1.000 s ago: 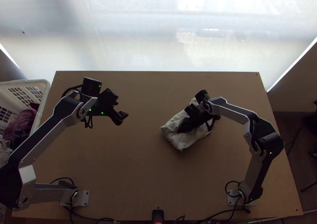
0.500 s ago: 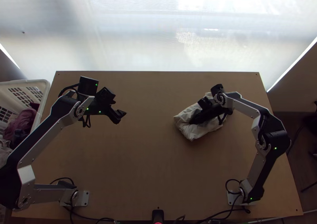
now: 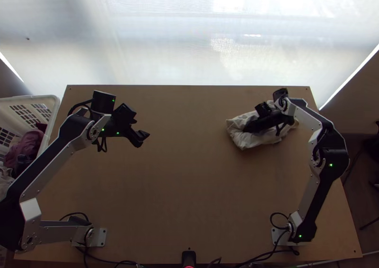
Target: Fold the t-shirt
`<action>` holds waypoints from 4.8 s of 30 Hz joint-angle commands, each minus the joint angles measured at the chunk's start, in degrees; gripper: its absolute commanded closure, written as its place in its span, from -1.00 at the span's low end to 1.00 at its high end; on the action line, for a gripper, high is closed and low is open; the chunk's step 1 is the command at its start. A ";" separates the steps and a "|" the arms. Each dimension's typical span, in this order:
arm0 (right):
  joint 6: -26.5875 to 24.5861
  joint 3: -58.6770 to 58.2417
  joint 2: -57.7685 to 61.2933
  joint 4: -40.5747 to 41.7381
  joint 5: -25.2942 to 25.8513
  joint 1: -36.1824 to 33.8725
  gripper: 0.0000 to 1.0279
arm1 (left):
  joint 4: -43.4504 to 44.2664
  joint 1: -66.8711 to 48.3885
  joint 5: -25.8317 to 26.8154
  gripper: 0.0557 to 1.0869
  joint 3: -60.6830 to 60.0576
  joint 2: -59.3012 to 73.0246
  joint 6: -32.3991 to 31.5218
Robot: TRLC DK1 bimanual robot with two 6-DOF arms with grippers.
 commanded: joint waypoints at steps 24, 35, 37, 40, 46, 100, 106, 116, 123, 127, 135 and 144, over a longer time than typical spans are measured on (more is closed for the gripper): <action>-0.71 42.71 24.42 -17.59 3.31 -10.98 0.95 | -3.48 3.20 -0.01 -0.92 0.18 -3.12 1.27; -1.85 40.25 17.04 -28.57 1.73 -8.52 -0.31 | -4.00 3.37 -0.01 -0.92 -0.35 -5.14 0.65; -1.24 40.25 14.23 -28.92 1.64 -7.99 -0.78 | -4.00 3.55 -0.10 -0.92 -0.09 -5.40 0.65; -0.36 39.11 8.60 -29.10 0.94 -6.76 -0.93 | -4.00 4.08 -0.19 -0.92 0.26 -6.02 0.30; 1.75 36.03 -3.44 -28.75 0.85 -3.25 -0.92 | -3.65 5.83 -1.07 -0.92 0.35 -8.30 -0.40; 10.45 -83.67 -113.83 46.31 61.32 21.98 -0.91 | 28.16 6.45 -17.68 -0.92 -68.38 -81.78 -0.58; 5.35 -83.76 -116.20 37.96 46.46 22.06 -0.91 | 27.72 8.03 -17.33 -0.92 -68.47 -81.60 0.30; 0.69 -83.67 -124.81 34.44 34.95 22.24 -0.91 | 27.72 10.32 -15.75 -0.92 -68.47 -81.69 0.13; 0.78 -83.67 -124.99 34.27 34.07 18.64 -0.91 | 27.64 10.84 -15.75 -0.92 -68.47 -81.69 0.21; 0.78 -83.67 -124.99 34.27 33.98 18.72 -0.91 | 27.64 10.84 -15.75 -0.92 -68.47 -81.69 0.21; 0.78 -83.67 -124.99 34.27 33.98 18.72 -0.91 | 27.64 10.84 -15.75 -0.92 -68.47 -81.69 0.21; 0.78 -83.67 -124.99 34.27 33.89 18.72 -0.91 | 27.64 10.84 -15.75 -0.92 -68.47 -81.69 0.21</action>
